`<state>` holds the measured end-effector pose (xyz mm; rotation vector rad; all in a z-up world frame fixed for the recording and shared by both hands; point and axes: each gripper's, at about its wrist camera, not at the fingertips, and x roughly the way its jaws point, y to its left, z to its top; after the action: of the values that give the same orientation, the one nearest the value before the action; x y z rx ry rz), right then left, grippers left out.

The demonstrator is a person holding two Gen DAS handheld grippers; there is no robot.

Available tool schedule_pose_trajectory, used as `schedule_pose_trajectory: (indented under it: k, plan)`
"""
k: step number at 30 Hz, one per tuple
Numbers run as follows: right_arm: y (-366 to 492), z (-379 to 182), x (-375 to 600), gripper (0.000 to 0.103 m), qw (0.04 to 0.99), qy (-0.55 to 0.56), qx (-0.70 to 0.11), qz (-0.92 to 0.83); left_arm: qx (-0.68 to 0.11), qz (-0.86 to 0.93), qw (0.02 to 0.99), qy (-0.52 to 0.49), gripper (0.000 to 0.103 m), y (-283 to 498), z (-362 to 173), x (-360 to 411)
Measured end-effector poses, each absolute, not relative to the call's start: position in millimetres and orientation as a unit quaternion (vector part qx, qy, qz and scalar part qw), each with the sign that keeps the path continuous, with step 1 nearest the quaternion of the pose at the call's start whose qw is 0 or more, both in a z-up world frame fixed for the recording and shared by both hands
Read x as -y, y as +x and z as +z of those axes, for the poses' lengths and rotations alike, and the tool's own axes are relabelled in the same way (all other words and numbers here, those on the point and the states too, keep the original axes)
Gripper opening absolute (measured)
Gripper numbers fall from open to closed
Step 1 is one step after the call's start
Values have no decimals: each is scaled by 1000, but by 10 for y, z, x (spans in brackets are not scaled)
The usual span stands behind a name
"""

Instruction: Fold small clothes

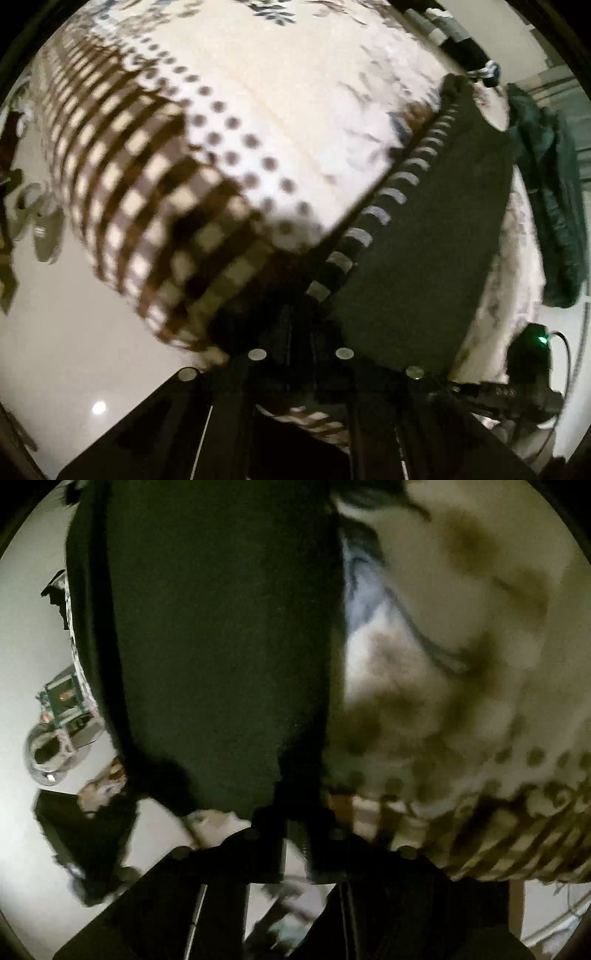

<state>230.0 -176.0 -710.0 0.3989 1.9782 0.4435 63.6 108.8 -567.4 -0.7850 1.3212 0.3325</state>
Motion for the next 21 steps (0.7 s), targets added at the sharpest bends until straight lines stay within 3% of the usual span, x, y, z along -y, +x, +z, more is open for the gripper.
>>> schedule_pose_trajectory:
  k: [3, 4, 5, 6, 7, 8, 14, 21]
  plan:
    - [2342, -7034, 1896, 7, 504, 167, -827, 183, -612, 132, 684, -375, 10, 620, -5630, -1168]
    - [2391, -6965, 1933, 11, 506, 172, -824, 190, -614, 121, 685, -373, 17, 645, -5516, -1139]
    - [2448, -6894, 1970, 26, 509, 179, -819, 196, -613, 116, 690, -367, 23, 700, -5426, -1118]
    - [2533, -6791, 2029, 34, 516, 191, -810, 205, -606, 104, 701, -361, 40, 765, -5273, -1088]
    - [2628, -6694, 2085, 55, 523, 203, -800, 213, -598, 93, 710, -360, 59, 825, -5139, -1078]
    - [2695, -6623, 2114, 63, 530, 209, -793, 215, -581, 80, 726, -359, 64, 933, -4948, -1062]
    - [3650, -6134, 2529, 64, 596, 269, -732, 191, -521, 16, 777, -353, 66, 2072, -4559, -1101]
    - [5038, -6104, 2685, 65, 653, 294, -680, 155, -501, -57, 793, -341, 66, 3944, -4980, -1308]
